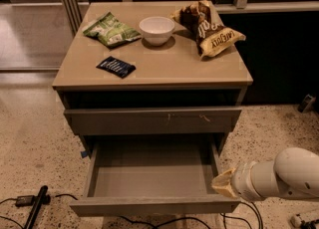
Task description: Close middle drawer
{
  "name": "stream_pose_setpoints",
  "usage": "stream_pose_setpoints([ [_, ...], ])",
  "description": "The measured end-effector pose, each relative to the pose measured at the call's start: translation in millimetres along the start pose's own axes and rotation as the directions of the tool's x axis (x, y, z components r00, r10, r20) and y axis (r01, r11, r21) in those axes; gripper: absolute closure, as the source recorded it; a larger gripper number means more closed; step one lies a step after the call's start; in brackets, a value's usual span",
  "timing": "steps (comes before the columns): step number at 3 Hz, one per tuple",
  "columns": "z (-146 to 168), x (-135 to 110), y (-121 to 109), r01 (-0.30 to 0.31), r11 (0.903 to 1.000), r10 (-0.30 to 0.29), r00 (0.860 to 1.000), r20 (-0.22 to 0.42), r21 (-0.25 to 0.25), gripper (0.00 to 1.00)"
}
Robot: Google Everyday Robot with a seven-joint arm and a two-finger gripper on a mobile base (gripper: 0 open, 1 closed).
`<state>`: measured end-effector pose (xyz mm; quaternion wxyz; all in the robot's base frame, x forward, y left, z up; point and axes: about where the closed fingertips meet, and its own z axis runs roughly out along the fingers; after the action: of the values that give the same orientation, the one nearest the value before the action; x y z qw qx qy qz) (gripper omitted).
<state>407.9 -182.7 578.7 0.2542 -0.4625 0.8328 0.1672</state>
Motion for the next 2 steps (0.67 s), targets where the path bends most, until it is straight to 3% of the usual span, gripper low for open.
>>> stream_pose_setpoints([
  [2, 66, 29, 34, -0.028, 0.9965, 0.025, 0.999, -0.030, -0.078, 1.00],
])
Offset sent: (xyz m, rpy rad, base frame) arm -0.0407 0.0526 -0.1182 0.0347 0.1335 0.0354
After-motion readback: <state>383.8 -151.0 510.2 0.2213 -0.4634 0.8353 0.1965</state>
